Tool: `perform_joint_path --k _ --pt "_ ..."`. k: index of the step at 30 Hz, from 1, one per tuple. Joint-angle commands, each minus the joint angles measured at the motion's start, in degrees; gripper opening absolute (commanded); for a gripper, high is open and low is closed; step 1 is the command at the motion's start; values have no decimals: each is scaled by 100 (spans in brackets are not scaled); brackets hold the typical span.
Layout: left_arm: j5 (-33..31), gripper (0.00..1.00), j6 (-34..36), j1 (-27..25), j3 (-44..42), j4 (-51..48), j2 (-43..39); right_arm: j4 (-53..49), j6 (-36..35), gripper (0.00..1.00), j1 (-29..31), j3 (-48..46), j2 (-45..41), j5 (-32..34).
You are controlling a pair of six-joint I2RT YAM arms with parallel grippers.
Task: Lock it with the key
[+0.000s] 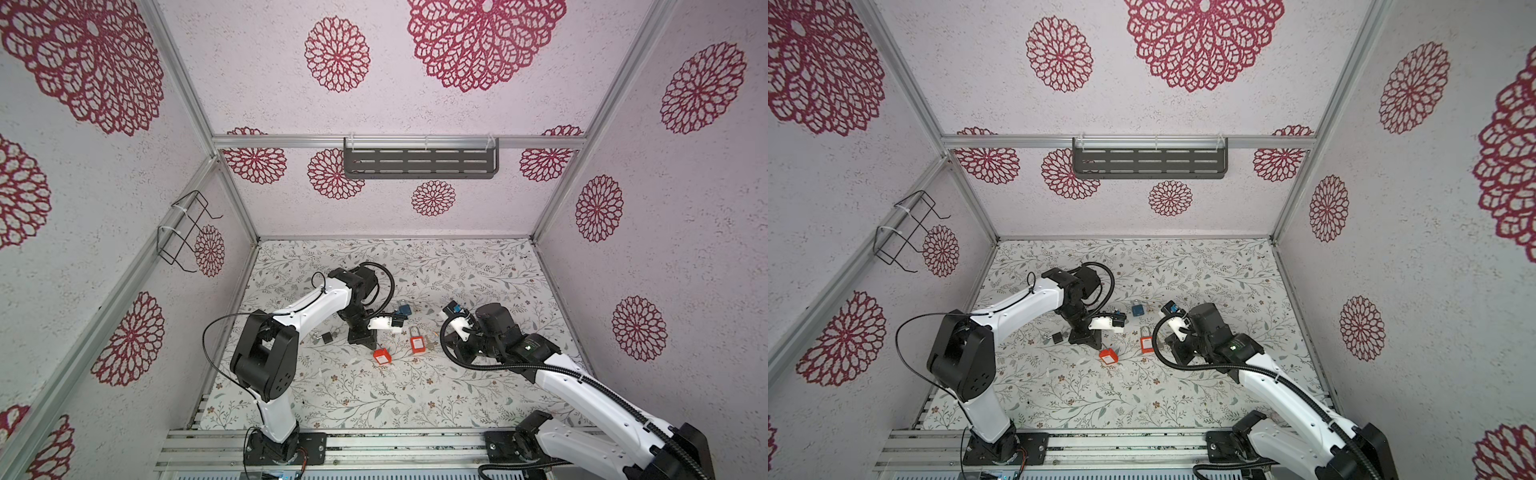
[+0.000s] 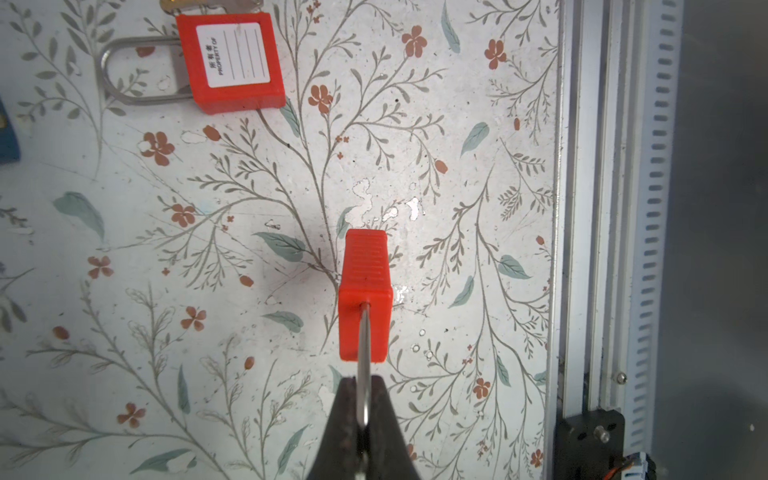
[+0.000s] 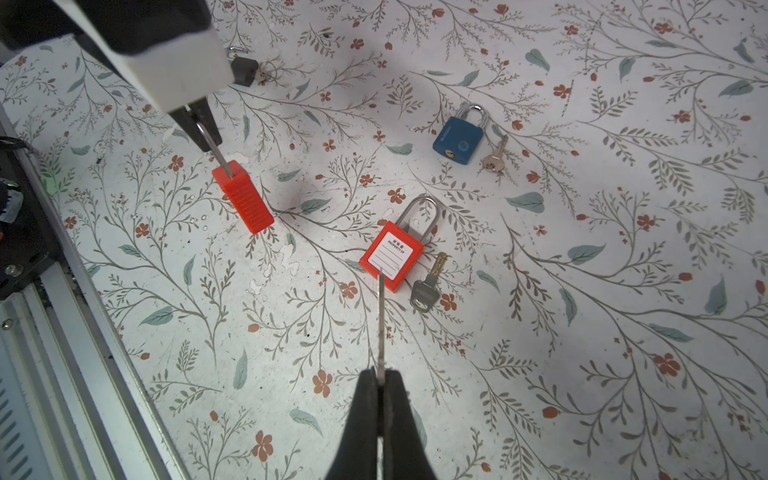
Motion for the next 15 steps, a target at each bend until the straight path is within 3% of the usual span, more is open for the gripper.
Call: perform_joint_path --k 1,15 --pt "-406 0 -157 -143 237 -65 304 222 148 0 33 -4 -151 26" --pt "-764 0 -312 -331 723 -48 1003 367 113 0 33 25 219 -85"
